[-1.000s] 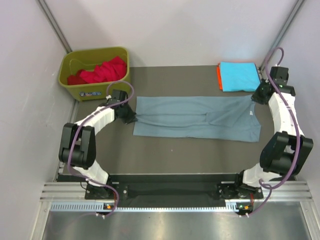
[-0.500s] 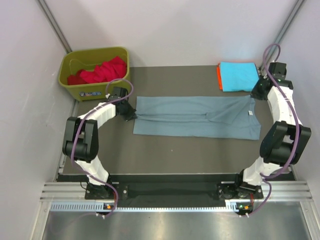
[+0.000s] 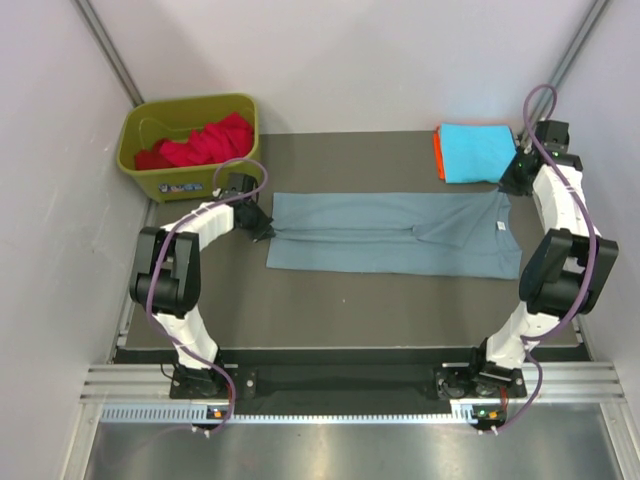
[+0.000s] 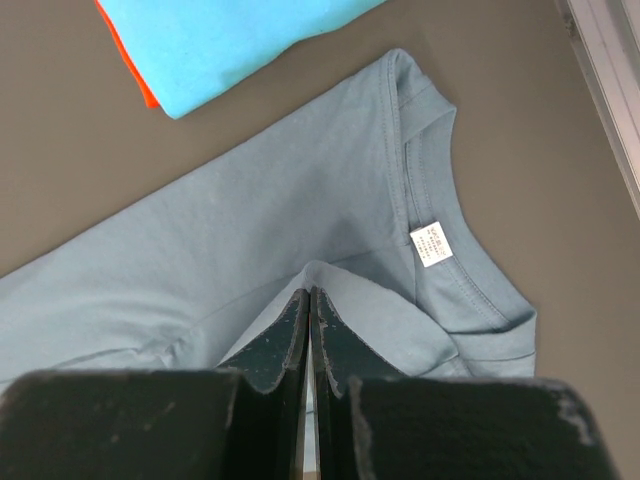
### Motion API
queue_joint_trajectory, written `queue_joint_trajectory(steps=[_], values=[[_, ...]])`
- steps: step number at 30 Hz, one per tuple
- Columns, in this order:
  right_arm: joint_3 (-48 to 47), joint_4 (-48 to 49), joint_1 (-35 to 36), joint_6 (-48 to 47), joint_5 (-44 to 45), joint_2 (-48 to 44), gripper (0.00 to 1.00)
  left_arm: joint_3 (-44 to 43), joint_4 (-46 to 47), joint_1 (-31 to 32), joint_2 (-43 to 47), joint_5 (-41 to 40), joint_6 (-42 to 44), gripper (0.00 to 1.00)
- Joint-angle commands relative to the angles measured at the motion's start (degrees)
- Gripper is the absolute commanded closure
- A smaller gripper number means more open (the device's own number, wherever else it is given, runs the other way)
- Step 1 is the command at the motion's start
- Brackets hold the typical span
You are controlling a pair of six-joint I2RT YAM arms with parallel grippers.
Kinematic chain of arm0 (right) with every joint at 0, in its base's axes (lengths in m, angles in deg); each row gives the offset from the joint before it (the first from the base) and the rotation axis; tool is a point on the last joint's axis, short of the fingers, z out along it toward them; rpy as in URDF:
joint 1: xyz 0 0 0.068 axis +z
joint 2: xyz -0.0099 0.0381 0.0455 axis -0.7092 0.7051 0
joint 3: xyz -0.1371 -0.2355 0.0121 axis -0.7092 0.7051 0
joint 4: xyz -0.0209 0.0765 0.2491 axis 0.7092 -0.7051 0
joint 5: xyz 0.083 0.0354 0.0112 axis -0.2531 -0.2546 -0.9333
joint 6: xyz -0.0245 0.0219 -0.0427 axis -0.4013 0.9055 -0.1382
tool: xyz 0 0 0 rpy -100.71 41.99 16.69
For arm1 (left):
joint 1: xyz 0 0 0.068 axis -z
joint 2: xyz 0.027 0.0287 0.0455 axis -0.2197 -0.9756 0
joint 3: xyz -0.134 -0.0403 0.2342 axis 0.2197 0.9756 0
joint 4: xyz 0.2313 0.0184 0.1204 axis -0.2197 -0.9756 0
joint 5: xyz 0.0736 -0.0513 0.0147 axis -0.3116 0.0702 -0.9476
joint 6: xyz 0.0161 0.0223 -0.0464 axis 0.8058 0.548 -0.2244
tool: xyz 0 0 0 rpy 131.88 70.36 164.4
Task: Fold and stack the t-shirts
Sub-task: Fold the tshirt
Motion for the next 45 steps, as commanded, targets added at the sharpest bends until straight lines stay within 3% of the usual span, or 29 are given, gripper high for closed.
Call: queue_joint_trajectory(steps=[1,45], values=[[-3.5,2.0,0.5,0.2,-0.1,0.5,1.0,-2.7,2.4,-0.6,-0.4,-1.2,-0.4,1.0],[-13.3,2.3,3.2,2.4,-0.4,12.0,1.0,-4.2,2.6,-2.5,-4.9,0.7,1.4,1.0]])
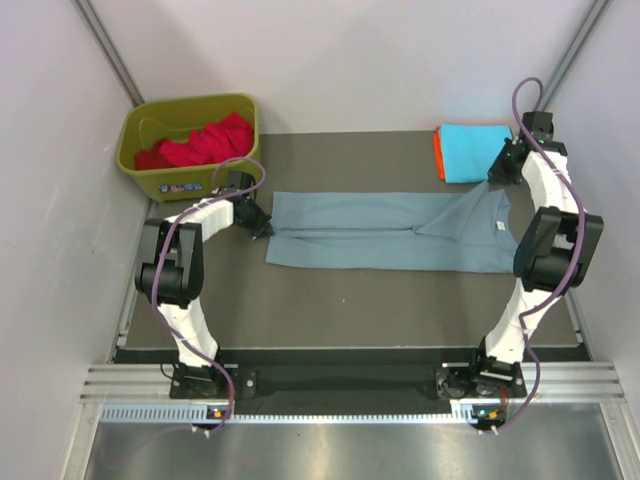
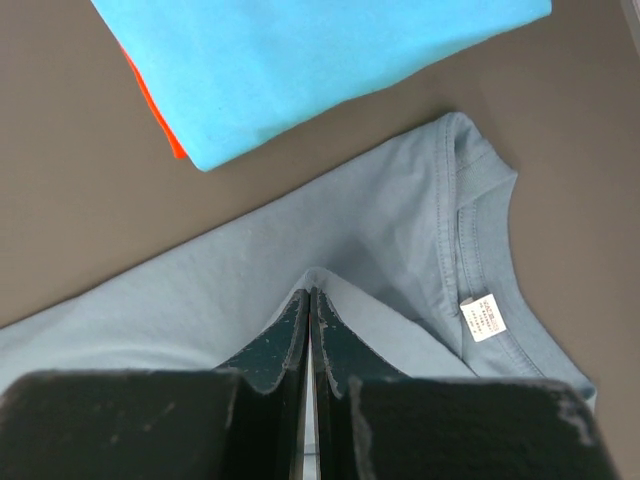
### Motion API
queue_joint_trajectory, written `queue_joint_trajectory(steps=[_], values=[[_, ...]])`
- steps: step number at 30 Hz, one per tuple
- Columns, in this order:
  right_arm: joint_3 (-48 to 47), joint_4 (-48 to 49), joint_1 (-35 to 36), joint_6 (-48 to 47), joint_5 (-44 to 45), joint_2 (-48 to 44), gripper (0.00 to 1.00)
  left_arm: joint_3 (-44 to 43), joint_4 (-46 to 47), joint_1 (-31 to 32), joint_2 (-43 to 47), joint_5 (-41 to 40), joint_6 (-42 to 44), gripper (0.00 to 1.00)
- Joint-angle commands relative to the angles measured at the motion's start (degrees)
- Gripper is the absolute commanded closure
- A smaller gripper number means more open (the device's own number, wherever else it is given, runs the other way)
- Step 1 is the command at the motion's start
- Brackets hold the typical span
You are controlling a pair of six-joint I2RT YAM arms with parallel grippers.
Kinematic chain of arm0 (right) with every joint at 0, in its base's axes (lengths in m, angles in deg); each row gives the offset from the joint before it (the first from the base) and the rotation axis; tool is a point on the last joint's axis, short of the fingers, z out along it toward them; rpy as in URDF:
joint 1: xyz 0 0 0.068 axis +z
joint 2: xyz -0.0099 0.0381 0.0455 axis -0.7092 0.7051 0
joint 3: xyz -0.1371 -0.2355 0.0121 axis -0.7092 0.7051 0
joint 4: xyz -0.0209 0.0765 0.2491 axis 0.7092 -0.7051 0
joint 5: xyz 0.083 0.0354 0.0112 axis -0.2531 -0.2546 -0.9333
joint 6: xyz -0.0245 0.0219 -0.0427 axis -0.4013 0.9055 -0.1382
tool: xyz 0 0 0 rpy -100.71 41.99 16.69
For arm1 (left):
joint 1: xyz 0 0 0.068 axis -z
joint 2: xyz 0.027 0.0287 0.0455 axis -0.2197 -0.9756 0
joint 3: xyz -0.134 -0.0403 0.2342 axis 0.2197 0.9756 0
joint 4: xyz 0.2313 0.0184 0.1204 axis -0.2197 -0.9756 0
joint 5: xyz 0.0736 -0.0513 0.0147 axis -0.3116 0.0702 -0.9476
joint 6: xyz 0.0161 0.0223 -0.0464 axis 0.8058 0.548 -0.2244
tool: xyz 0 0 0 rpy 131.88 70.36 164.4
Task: Fold and stack the t-shirts
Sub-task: Fold the tshirt
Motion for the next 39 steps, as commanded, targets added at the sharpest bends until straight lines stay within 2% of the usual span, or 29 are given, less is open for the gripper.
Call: queue_joint_trajectory(steps=[1,8,12,17,24,29,33,39], values=[[-3.4,2.0,1.1,-0.1,0.1,0.7,1.0,-1.1,2.2,-0.7,-0.4,-0.8,1.1,1.0],[-4.2,2.0,1.3,-0.3,0.3,1.8,1.0,-1.3,2.1,-1.0,-0.3,-0.6,1.5,1.0],[-4.5,1.7,1.4,-0.6,0.9,2.3,1.0,-1.2,2.0,-1.2,0.3,-0.6,2.0,0.96],[-5.0,1.3,1.3,-1.4,1.3,2.3,1.0,-1.1,1.5,-1.2,1.5,-0.7,2.6,0.81],[-5.1,1.1,1.4,-2.0,1.8,2.3,1.0,-0.2,2.9,-1.3,6.3,0.0,5.6,0.66],[-5.0,0.9,1.4,-1.5,2.4,2.2,1.0,0.6,3.1,-1.2,11.0,2.4,7.5,0.64],[-4.5,0.5,1.3,-0.6,5.1,1.7,0.99,2.8,5.3,-1.0,13.5,7.8,8.3,0.66],[-3.3,1.1,1.3,1.4,8.3,0.6,0.99,4.9,10.7,0.3,10.8,16.6,7.9,0.72]])
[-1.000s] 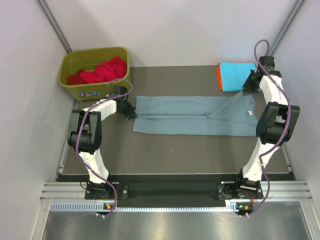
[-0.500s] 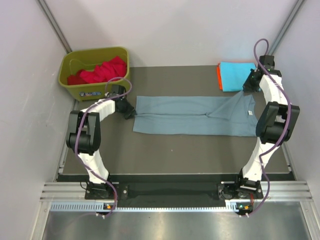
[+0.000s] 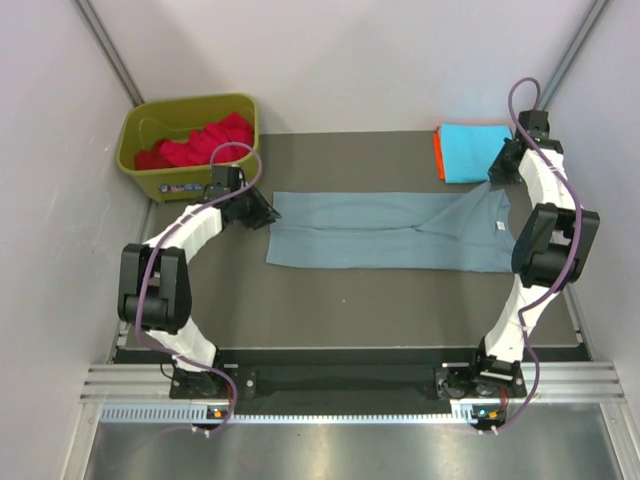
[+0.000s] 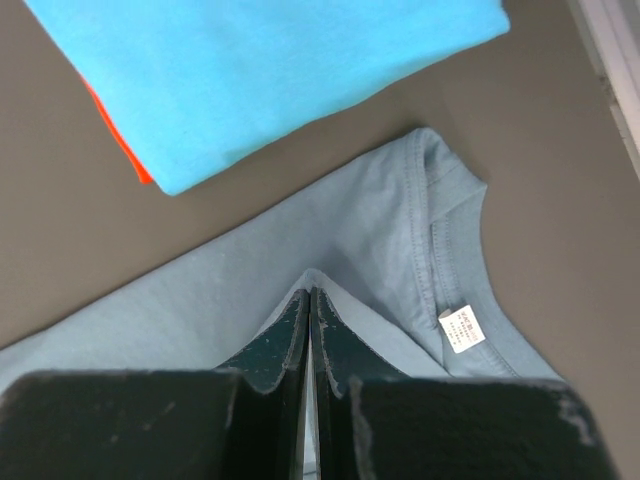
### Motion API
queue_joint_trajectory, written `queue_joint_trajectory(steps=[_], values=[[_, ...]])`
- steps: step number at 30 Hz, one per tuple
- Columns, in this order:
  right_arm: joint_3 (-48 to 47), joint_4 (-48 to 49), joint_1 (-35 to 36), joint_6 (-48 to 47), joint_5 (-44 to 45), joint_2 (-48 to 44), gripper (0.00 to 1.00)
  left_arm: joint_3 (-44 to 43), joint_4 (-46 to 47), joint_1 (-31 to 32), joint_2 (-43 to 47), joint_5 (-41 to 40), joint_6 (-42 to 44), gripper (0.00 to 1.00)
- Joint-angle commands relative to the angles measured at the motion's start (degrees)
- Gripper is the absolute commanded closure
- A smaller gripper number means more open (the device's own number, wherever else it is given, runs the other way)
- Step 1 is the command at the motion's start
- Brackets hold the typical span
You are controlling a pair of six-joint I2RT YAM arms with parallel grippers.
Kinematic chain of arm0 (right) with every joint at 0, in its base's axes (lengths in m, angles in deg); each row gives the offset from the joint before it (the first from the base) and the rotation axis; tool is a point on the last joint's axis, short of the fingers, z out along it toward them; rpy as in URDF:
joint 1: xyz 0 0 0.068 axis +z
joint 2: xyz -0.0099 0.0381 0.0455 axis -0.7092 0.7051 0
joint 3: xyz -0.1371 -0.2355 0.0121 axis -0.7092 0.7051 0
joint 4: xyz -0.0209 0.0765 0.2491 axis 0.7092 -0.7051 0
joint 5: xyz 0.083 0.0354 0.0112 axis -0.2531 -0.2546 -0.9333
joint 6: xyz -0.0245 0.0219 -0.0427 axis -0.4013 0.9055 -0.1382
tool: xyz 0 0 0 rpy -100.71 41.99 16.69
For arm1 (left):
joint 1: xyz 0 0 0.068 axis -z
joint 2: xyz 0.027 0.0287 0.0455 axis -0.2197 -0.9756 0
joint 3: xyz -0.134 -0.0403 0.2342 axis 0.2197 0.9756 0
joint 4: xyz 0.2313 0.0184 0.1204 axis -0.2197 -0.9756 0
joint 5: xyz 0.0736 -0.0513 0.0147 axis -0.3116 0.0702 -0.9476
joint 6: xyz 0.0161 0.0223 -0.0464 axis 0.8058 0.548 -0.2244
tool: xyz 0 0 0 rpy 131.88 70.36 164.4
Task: Fold and stack the t-shirts
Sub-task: Fold the tshirt
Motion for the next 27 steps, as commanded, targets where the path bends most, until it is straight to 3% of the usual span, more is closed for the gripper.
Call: queue_joint_trajectory(steps=[1,7,13,21,27], values=[[-1.2,1.4,0.6,1.7,4.8,-1.9,0.99,0.1,4.8,1.1,-3.2,7.8,0.7,0.73],[-3.1,0.0,0.6,2.8,4.8,-0.4,0.98,-1.1,3.9,3.4,-8.4,7.3,0.7,0.77],[-3.2,-1.5,0.6,2.5,3.8,1.1,0.96,-1.0,1.6,3.3,-9.0,2.0,1.4,0.77],[-4.3,-4.5,0.4,-0.7,3.6,3.9,0.79,-6.1,-2.8,3.1,-13.9,0.5,6.0,0.77],[-3.1,-9.5,-0.6,-0.4,8.4,-1.5,0.66,-6.9,-3.5,3.3,-7.4,0.8,9.3,0.68]])
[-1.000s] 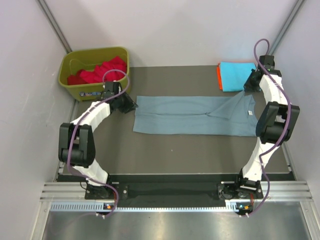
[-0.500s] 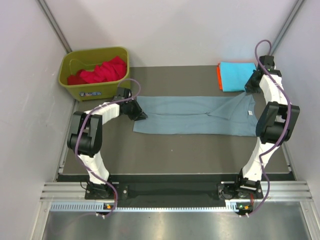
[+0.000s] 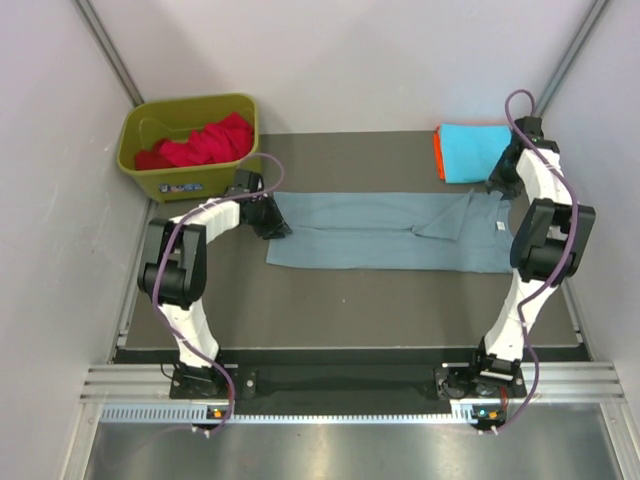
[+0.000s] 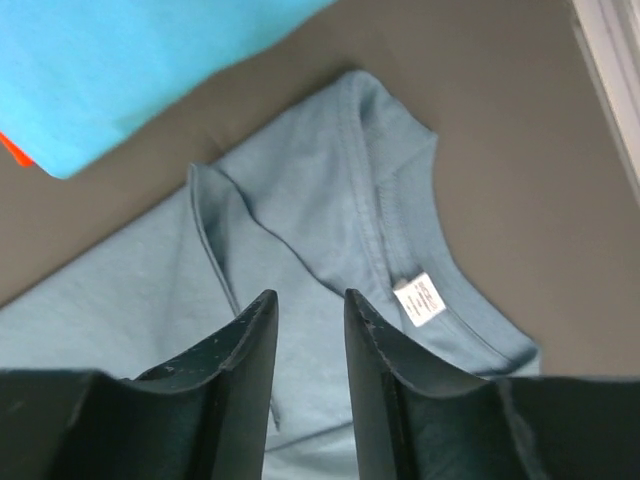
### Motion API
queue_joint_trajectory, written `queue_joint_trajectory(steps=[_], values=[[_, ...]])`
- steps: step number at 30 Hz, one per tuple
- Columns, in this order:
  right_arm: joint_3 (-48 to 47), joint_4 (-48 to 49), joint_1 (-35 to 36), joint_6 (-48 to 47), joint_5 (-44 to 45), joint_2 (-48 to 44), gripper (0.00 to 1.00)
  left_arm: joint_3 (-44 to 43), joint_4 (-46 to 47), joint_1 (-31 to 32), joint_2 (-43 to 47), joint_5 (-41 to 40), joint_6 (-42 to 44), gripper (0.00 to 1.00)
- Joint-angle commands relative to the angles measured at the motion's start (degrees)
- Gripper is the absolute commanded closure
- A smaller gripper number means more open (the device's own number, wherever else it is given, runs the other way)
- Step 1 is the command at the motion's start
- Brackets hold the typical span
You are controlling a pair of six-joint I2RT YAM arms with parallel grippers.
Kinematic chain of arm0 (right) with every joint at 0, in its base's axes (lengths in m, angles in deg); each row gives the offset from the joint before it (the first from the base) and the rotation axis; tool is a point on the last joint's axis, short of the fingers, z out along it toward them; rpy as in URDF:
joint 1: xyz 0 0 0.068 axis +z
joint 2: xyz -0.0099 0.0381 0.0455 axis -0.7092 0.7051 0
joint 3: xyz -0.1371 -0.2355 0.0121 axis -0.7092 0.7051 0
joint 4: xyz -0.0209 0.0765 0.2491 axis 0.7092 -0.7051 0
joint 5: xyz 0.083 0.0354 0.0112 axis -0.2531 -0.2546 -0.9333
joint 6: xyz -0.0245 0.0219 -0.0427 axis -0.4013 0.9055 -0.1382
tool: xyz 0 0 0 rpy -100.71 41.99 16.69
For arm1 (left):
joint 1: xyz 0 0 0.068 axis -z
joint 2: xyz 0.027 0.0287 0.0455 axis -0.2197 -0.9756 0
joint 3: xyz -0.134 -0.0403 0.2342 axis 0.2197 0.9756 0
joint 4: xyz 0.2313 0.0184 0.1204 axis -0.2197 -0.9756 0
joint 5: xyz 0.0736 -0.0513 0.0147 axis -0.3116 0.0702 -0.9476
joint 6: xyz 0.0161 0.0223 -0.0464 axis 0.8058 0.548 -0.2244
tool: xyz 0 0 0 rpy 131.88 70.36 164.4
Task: Fold and stack the t-shirts
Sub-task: Fold the tshirt
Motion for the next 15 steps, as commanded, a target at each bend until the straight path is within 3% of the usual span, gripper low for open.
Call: queue_joint_trajectory(steps=[1,6,9,15], values=[[2.4,-2.6,-1.1,-0.7,4.1,-7.1,0.61,-3.3,-1.9,0.3,7.0,0.3,3.6,0.67],[15.7,-1.5,-6.4,1.5,-0.8,-17.5,0.46,-2.5,-0.7,1.3,8.5,7.0,3.4,0.65],[25.8,-0.3,-11.2,1.2,-5.3,-21.6,0.46,1.5,4.4,2.1,7.5,10.8,1.3,0.66],[32.7,0.3,-15.5,-6.7,-5.3,-27.2,0.47,5.3,5.8,2.1,5.8,13.9,1.7,0.68]])
